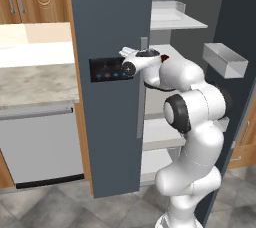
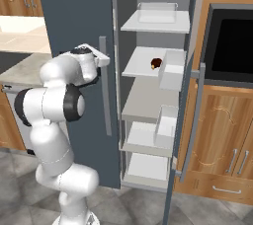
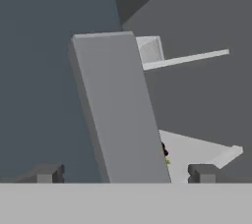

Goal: Pick up the frozen steak from the freezer, place it on any shelf in the fridge, and close the fridge and freezer doors when done.

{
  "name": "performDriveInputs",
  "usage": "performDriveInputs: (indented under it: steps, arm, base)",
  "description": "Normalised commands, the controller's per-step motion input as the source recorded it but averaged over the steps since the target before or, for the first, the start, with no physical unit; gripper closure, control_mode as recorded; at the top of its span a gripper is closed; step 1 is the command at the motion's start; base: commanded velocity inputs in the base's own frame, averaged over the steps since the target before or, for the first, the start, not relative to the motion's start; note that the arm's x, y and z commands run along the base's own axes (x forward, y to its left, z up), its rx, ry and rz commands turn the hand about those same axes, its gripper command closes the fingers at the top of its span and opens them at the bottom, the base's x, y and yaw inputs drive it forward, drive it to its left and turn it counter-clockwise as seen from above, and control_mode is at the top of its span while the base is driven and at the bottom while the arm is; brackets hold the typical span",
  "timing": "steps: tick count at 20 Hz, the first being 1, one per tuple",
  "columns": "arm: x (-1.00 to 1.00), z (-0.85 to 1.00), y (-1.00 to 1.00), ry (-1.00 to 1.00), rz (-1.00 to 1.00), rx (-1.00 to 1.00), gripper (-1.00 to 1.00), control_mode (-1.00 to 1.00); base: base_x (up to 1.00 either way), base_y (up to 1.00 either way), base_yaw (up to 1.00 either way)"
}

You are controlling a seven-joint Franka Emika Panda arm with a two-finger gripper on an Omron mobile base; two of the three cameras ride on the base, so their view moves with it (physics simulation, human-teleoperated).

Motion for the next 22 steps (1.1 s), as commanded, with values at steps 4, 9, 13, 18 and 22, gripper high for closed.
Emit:
performDriveInputs:
  steps: [4,9,13,18,22]
  arm:
    - [-0.18,1.00,0.00,-0.13,0.00,0.00,-1.00,-1.00]
    - [-0.15,1.00,0.00,-0.17,0.00,0.00,-1.00,-1.00]
    - [-0.78,1.00,-0.20,-0.13,0.00,0.01,-1.00,-1.00]
    - [-1.00,0.95,-0.71,0.00,0.00,0.02,-1.00,-1.00]
    - [-1.00,0.62,-0.82,0.02,0.00,0.00,-1.00,-1.00]
  base:
    - [0.00,0.00,0.00]
    - [0.00,0.00,0.00]
    - [0.00,0.00,0.00]
    - [0.00,0.00,0.00]
    - [0.00,0.00,0.00]
